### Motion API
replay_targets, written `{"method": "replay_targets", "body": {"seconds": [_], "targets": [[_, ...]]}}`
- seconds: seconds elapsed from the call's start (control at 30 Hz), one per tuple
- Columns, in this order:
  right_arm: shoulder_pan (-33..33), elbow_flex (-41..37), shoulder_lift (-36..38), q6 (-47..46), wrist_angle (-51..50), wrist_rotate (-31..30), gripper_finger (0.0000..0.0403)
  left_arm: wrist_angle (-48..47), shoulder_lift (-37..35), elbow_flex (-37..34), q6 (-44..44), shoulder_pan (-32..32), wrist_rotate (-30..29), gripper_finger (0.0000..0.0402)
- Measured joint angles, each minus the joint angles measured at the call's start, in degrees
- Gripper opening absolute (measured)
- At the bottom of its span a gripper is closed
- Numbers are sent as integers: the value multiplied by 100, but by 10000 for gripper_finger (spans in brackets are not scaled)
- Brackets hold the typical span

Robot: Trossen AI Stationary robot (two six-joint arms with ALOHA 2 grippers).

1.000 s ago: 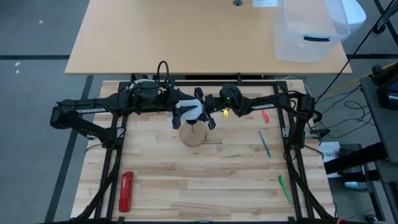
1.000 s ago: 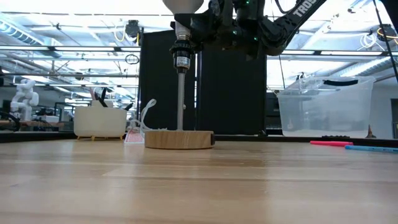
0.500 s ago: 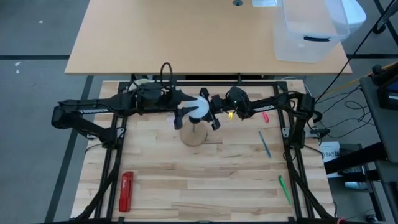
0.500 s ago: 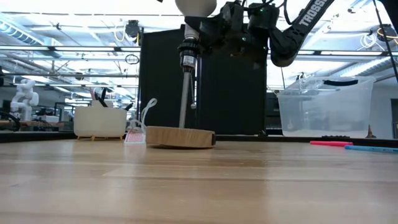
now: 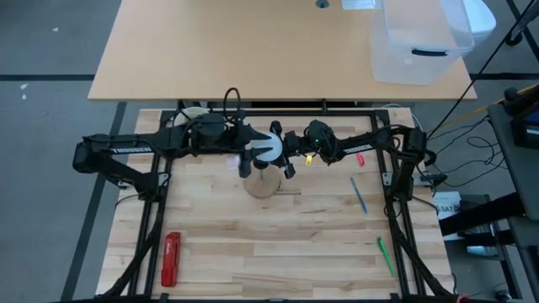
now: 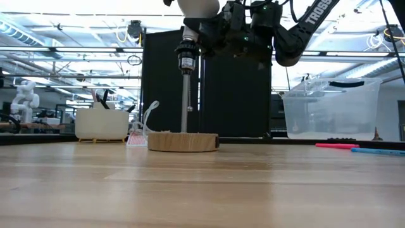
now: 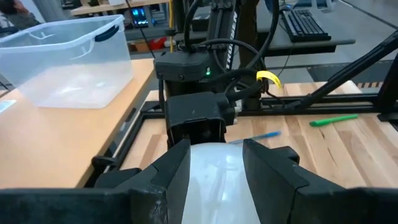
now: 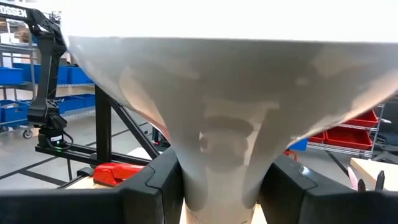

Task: Screw lightbulb
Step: Insert the lightbulb into the desk lamp

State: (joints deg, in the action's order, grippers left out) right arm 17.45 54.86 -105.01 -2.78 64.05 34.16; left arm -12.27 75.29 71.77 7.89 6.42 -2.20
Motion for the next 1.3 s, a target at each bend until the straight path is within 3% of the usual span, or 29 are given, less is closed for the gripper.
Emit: {"method": "replay_targets", "body": {"seconds": [0.6,1.0,1.3], "targets": [[-56,467,61,203,-1107,26,154,-620,-132,4,-101,-162,-463,153],[-57,456,165,362,-1562,-30,202,-786,-127,0,-270,-195,-553,153],[-111,463,701,822,-2680,-172,212,-789,-125,-4,-304,-195,-629,153]]}}
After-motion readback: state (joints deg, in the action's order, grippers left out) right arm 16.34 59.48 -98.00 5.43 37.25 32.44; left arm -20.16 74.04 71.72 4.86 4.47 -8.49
